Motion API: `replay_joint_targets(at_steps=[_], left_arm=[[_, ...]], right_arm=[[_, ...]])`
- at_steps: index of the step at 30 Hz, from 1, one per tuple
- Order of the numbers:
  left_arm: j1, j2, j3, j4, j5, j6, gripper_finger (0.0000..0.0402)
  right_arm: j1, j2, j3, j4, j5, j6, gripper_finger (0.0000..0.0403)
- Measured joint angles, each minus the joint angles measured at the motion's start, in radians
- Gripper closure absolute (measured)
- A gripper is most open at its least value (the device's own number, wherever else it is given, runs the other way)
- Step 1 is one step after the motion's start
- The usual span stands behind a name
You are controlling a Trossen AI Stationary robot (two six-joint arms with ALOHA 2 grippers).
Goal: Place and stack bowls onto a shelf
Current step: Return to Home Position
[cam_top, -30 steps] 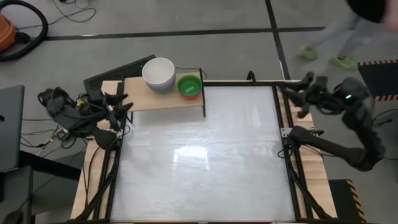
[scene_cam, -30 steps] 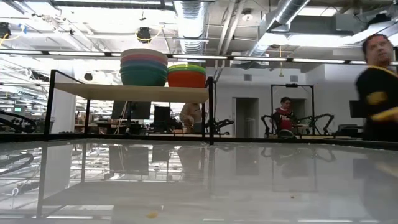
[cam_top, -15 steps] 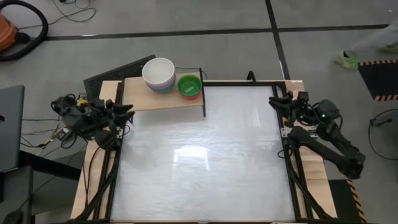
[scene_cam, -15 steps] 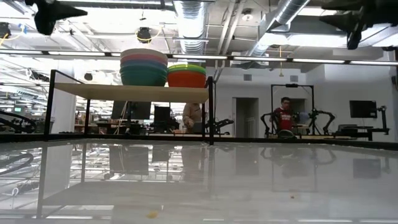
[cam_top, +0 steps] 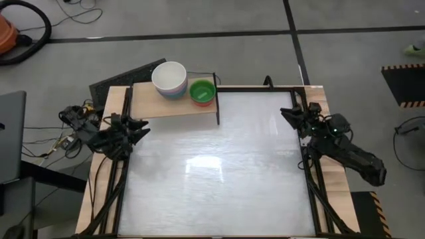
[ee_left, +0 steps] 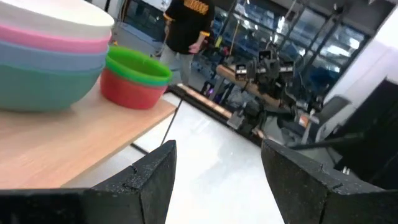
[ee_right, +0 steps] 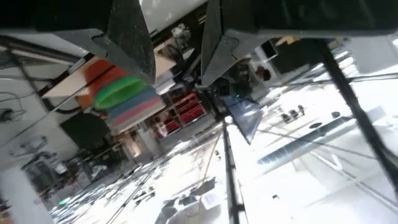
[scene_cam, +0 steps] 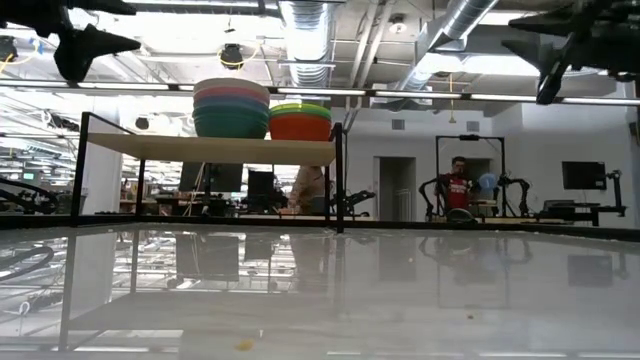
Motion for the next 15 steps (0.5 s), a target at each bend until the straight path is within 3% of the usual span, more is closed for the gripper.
replay_joint_targets(at_steps=[11, 15], left_arm=[[0.000, 0.000, 0.000, -0.213, 0.033, -0.095, 0.0180], [0.000, -0.001, -0.071, -0.122, 0.025, -0.093, 0.0180]], right_arm=[[0.209, -0.001, -0.099, 0.062, 0.231, -0.045, 0.0248], [0.264, -0.001, -0.108, 0.058, 0.246, -0.045, 0.0248]])
